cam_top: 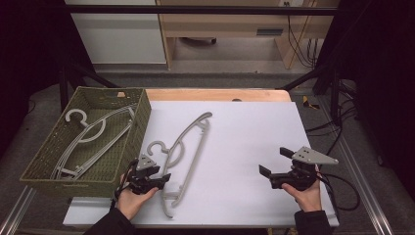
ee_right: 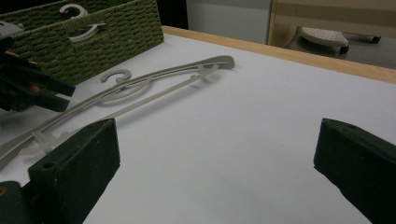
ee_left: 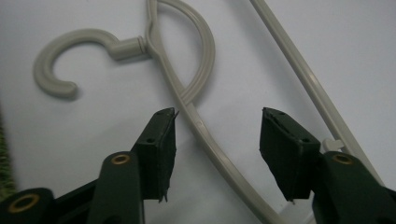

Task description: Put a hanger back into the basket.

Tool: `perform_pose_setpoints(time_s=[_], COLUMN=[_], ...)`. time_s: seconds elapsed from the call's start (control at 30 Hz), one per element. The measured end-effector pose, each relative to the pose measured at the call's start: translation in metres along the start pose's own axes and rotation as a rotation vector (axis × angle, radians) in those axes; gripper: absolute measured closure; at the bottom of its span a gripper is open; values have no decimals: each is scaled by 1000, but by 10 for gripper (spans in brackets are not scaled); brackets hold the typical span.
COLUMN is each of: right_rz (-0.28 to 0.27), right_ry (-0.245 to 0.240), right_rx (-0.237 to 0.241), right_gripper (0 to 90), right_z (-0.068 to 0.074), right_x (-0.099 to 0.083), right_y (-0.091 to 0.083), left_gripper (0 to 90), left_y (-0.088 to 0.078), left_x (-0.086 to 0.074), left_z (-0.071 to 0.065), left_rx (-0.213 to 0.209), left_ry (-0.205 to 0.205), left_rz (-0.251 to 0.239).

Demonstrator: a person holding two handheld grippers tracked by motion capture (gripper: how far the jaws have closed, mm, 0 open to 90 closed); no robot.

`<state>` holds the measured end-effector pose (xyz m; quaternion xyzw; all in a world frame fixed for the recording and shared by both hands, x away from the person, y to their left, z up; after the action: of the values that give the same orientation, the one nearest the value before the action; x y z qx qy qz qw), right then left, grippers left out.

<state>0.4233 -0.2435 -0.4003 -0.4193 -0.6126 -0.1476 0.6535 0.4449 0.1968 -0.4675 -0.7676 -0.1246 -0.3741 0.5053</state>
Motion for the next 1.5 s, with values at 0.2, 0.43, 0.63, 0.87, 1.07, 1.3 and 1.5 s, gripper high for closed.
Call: perform_pose_setpoints(time_s=[0.2,0.43,0.63,0.87,1.07,1.3,1.5], right_rz=[3,0,0,1,2,-1,0], right_ry=[-5,-3,-2,-2,-3,-3,-2], right_rx=[3,0,0,1,3,1,2], right_gripper=[7,7,7,7,8,8,8], right_z=[0,0,0,0,0,0,0], right_x=[0,0,0,1,0,1,1], right_y=[0,0,0,0,0,0,0], left_gripper=[531,596,654,695,735,578,682], left_y=[11,17,18,18,18,26,31], left_x=[-1,-1,1,6,10,13,18], left_z=[1,1,0,4,6,6,8], left_rx=[26,43,75,54,41,53,88], left_ry=[-15,-7,-20,-56,-61,-51,-55], left_rz=[30,58,76,100,92,71,74])
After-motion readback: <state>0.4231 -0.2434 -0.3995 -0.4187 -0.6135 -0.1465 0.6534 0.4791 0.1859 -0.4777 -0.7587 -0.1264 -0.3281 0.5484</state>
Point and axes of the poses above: each handheld gripper's, and its own axes: y roughly forward along the jaws, x roughly out of its top, z roughly to its left, the point moved 1 cm from there along y, roughly forward along the jaws, and after that the axes turned 12 degrees about -y, right-handed, at the moved point
